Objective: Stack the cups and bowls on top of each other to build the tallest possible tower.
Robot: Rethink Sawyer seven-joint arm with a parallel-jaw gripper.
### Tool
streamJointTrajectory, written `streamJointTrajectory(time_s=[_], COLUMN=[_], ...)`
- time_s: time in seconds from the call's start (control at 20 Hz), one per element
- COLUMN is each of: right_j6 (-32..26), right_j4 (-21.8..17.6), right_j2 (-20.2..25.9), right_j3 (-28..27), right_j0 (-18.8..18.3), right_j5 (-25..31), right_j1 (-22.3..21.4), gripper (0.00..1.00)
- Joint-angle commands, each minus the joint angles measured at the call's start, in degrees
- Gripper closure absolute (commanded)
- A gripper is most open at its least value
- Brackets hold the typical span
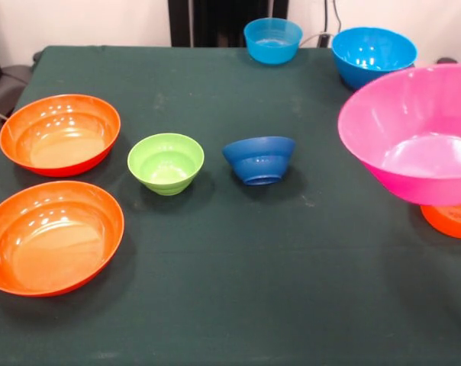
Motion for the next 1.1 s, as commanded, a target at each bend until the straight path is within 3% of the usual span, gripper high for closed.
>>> streamJointTrajectory(time_s=[0.05, 0.4, 0.75, 0.95, 1.1], right_j6=[12.61, 15.06, 14.39, 11.66, 7.82], right_j4=[5.89, 13.71, 18.44, 16.31, 10.98], right_j2=[-4.14, -12.20, -16.24, -13.82, -8.46], right_j3=[-7.56, -9.17, -7.69, -3.01, 6.49], right_j0=[-2.54, -3.37, -3.17, -1.38, 2.15], right_j5=[4.99, 3.16, 1.35, -0.44, -3.78], right_j1=[7.92, 10.94, 11.74, 10.44, 6.07], gripper=[1.00, 1.00, 1.00, 1.00, 1.00])
